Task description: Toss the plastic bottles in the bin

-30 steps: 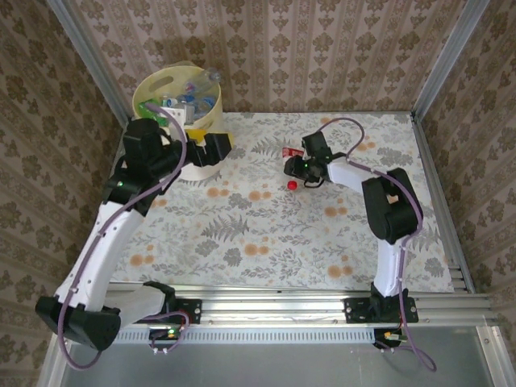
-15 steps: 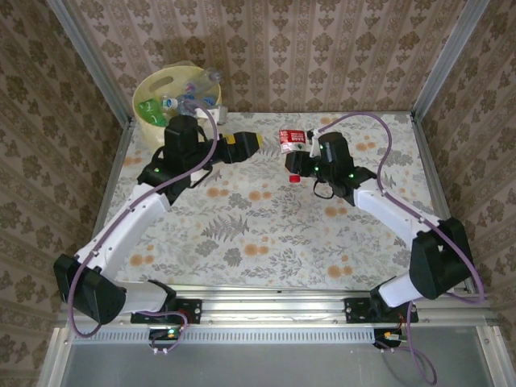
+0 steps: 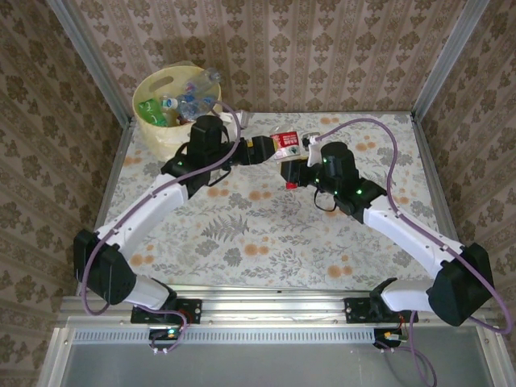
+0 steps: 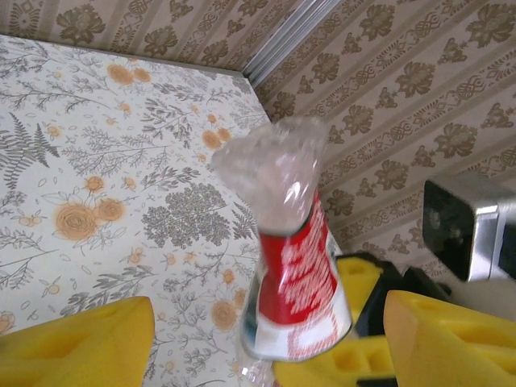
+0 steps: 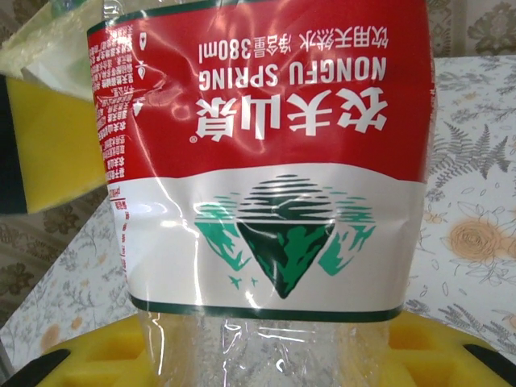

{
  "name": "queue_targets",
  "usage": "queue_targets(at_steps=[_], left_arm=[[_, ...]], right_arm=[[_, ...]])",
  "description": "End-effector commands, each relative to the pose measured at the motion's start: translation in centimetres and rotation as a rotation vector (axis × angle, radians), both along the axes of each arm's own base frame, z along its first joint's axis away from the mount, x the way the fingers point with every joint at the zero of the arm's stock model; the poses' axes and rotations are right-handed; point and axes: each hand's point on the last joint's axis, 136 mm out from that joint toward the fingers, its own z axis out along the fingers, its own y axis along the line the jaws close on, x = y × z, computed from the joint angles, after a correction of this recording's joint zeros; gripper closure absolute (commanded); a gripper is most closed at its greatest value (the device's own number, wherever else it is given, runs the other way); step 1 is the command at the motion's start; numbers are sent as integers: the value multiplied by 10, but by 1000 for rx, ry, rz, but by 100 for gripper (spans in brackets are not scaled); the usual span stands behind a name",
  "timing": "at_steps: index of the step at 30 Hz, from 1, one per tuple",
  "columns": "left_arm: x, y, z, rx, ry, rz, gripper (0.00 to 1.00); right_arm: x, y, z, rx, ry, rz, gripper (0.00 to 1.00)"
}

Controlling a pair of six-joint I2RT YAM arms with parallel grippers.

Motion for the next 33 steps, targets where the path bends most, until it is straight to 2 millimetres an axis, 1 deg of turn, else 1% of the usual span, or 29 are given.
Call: queue_targets(at_steps=[1,4,8,11,14,17,20,22,25,27,29,33], left_arm=[[1,-6,24,-39,-38,-8,26],[2,-9,24,-39,-36,-11,27],[5,-13,16,-23,-20,-9,28],[8,-15,9,-10,-2,-10,35],[9,-19,7,-9,2,-18,39],[10,-22,8,-17,-3,-24,48],[8,-24,9,-20,-5,-36,62],[8,-23,9,-16,-8,-37,70],[6,-22,11,-9,-17,-40,78],[5,-20,13,-6,-28,-41,81],[5,-16,18,-8,-40,-38,81],[7,5,31,7,-82,6,81]], right_arm=[[-7,1,6,-11,-44,15,56],[-12,5,8,-5,-51,38,56],[-19,13,8,-7,-58,78,56],[-23,15,10,-7,-67,94,57],[-27,17,12,-8,-73,106,57],[-28,18,10,-11,-70,114,57],[-29,19,7,-14,-64,120,57],[-30,20,6,-17,-61,127,56],[-30,20,4,-19,-57,130,53],[-30,20,4,-19,-56,132,48],[-31,20,6,-18,-59,132,37],[-33,15,9,-21,-74,119,21]])
